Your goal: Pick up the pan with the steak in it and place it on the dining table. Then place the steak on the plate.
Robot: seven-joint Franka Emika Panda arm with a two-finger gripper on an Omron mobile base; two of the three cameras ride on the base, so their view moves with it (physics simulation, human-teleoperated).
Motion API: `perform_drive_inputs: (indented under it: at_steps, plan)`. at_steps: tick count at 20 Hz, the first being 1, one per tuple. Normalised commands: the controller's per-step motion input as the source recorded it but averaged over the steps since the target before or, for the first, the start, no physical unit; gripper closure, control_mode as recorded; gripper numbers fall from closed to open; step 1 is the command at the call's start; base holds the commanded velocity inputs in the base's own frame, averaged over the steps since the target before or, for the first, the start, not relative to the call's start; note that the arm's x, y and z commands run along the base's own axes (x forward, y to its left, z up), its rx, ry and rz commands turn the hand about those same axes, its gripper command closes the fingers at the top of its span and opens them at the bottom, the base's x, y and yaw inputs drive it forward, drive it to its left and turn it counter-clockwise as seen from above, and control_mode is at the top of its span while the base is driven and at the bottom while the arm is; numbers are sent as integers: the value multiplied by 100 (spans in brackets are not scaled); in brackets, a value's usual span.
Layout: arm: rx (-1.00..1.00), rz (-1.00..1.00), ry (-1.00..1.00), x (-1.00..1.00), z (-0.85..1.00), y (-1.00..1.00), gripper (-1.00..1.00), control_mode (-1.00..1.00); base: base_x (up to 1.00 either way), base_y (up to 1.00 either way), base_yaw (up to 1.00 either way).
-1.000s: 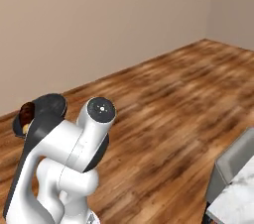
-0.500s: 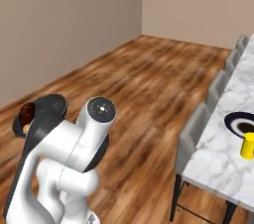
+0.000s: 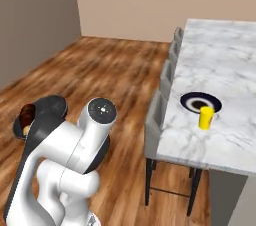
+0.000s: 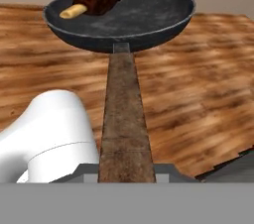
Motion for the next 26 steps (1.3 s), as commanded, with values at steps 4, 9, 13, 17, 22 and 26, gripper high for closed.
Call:
perform_drive_inputs:
  at_steps: [4,9,13,17,22,26]
  plan:
    - [0,0,0,0,0,0,100,100,12,41,-38]
    - [0,0,0,0,0,0,100,100,9,80,-22]
    - [0,0,0,0,0,0,100,100,21,86,-19]
    - [0,0,0,0,0,0,100,100,90,60,-22]
    - [0,0,0,0,0,0,100,100,99,52,-22]
    - [0,0,0,0,0,0,100,100,100,51,-20]
